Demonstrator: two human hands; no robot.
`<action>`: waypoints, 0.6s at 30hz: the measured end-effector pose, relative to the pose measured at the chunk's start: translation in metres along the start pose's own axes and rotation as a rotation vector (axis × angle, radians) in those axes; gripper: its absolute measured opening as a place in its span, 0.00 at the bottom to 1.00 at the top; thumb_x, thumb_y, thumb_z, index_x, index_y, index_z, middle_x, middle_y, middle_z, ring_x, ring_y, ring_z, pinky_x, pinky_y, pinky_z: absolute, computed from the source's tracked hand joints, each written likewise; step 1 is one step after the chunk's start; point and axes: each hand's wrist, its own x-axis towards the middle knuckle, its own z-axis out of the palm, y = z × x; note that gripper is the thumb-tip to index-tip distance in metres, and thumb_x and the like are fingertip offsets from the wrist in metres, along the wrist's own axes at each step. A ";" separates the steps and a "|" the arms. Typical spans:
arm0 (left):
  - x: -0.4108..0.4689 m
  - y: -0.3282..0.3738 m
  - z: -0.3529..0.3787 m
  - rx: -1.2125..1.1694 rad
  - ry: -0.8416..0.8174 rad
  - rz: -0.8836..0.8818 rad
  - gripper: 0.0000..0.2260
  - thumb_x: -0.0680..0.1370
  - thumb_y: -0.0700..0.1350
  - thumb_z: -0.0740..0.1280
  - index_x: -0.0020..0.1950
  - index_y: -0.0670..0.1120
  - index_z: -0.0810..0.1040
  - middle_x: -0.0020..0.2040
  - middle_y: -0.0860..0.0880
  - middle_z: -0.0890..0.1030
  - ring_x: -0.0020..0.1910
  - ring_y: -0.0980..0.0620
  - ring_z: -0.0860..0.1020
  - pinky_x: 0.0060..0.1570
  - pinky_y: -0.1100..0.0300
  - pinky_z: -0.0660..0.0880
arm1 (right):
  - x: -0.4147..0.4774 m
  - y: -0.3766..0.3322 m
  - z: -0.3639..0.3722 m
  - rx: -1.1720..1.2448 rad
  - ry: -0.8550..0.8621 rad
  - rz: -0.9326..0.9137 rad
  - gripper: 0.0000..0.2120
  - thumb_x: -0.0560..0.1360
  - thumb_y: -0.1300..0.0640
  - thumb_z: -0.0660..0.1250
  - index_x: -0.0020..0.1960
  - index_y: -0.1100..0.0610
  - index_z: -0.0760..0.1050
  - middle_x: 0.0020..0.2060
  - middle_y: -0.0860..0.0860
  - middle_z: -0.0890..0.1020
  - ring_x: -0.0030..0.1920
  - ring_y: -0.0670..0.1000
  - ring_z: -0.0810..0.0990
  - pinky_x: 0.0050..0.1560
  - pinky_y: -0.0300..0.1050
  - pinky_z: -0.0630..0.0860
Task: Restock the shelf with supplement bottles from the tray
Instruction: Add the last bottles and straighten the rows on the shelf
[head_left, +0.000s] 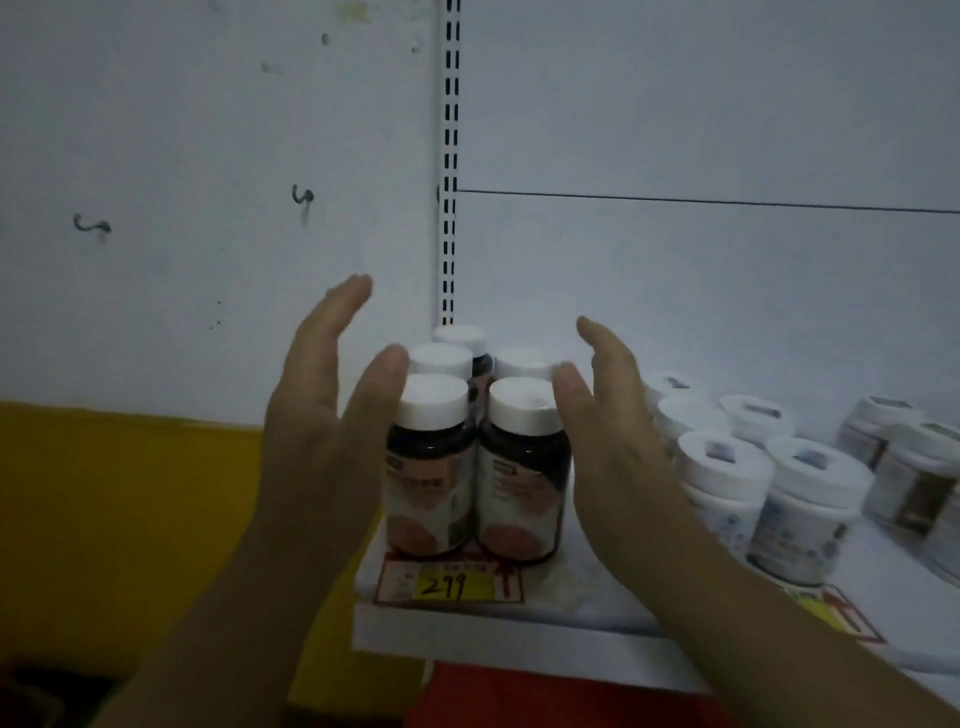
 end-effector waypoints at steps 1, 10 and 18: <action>0.002 -0.011 0.001 -0.107 -0.033 -0.164 0.23 0.75 0.56 0.60 0.70 0.61 0.62 0.68 0.64 0.64 0.58 0.80 0.66 0.53 0.77 0.69 | -0.004 0.011 0.009 0.017 0.021 0.021 0.26 0.73 0.33 0.52 0.70 0.38 0.56 0.68 0.33 0.63 0.59 0.25 0.63 0.54 0.22 0.63; -0.008 -0.064 0.009 -0.421 -0.376 -0.516 0.39 0.64 0.67 0.64 0.73 0.59 0.60 0.70 0.49 0.72 0.65 0.46 0.74 0.61 0.39 0.72 | 0.002 0.041 0.021 0.384 -0.026 0.345 0.39 0.57 0.22 0.53 0.59 0.41 0.76 0.55 0.49 0.83 0.59 0.52 0.79 0.65 0.60 0.70; -0.007 -0.068 0.011 -0.374 -0.418 -0.504 0.41 0.63 0.70 0.62 0.73 0.57 0.58 0.70 0.48 0.71 0.66 0.46 0.73 0.62 0.40 0.72 | 0.001 0.033 0.019 0.159 0.079 0.379 0.30 0.62 0.25 0.44 0.50 0.34 0.77 0.47 0.42 0.85 0.53 0.46 0.81 0.61 0.56 0.74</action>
